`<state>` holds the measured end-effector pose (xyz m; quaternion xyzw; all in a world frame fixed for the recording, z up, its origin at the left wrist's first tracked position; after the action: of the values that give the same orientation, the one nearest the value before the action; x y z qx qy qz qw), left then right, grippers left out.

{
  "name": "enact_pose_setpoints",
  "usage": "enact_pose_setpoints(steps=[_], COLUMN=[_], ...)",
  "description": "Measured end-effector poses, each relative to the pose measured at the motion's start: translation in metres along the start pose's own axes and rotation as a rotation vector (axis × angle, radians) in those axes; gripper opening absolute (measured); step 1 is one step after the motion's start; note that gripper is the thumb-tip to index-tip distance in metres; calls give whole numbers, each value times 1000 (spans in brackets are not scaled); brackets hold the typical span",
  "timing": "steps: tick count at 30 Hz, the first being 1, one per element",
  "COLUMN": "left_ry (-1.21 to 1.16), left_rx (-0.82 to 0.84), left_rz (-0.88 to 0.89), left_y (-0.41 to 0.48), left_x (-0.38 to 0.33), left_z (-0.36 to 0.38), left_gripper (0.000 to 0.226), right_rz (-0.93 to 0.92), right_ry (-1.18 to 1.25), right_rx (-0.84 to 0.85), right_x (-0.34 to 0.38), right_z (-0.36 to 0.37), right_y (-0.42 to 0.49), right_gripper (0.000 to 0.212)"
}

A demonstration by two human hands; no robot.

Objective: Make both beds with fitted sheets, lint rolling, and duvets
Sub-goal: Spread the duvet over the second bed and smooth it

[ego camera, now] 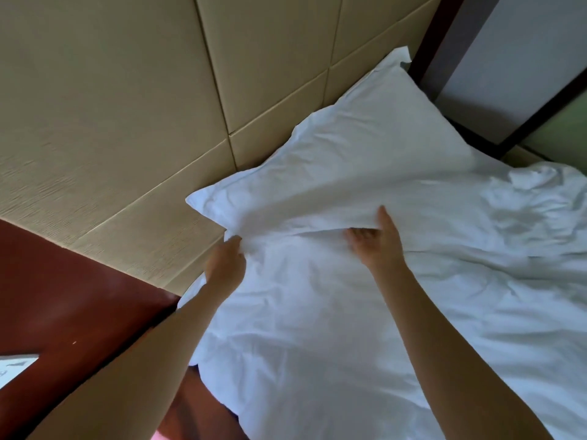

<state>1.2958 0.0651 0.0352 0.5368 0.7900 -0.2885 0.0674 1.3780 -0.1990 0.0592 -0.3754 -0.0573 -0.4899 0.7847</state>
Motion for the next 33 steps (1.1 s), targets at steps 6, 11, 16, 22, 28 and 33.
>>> enact_pose_setpoints(steps=[6, 11, 16, 22, 28, 33], left_ry=[43, 69, -97, -183, -240, -190], left_rx=[19, 58, -43, -202, 161, 447], left_rz=[-81, -376, -460, -355, -328, -393], left_y=[6, 16, 24, -14, -119, -228], left_x=[26, 57, 60, 17, 20, 45], left_z=[-42, -23, -15, -1, 97, 180], left_gripper=[37, 36, 38, 47, 39, 30], right_rz=[-180, 57, 162, 121, 482, 782], right_ry=[-315, -621, -826, -803, -1133, -1568], right_rx=[30, 175, 302, 203, -15, 133], right_x=[64, 46, 50, 40, -55, -156], right_z=[64, 76, 36, -50, -214, -318], right_y=[31, 49, 41, -26, -115, -201], right_gripper=[11, 11, 10, 14, 11, 40])
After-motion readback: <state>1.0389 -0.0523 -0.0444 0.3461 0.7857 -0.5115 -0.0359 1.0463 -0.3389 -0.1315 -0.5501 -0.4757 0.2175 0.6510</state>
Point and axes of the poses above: each hand's wrist, its own y-axis towards the middle knuckle, its own z-axis out of the palm, x = y × z, the point moved 5 cm from there along y, towards the middle knuckle, and after that the axes turned 15 degrees about x, right-handed, at the moved point
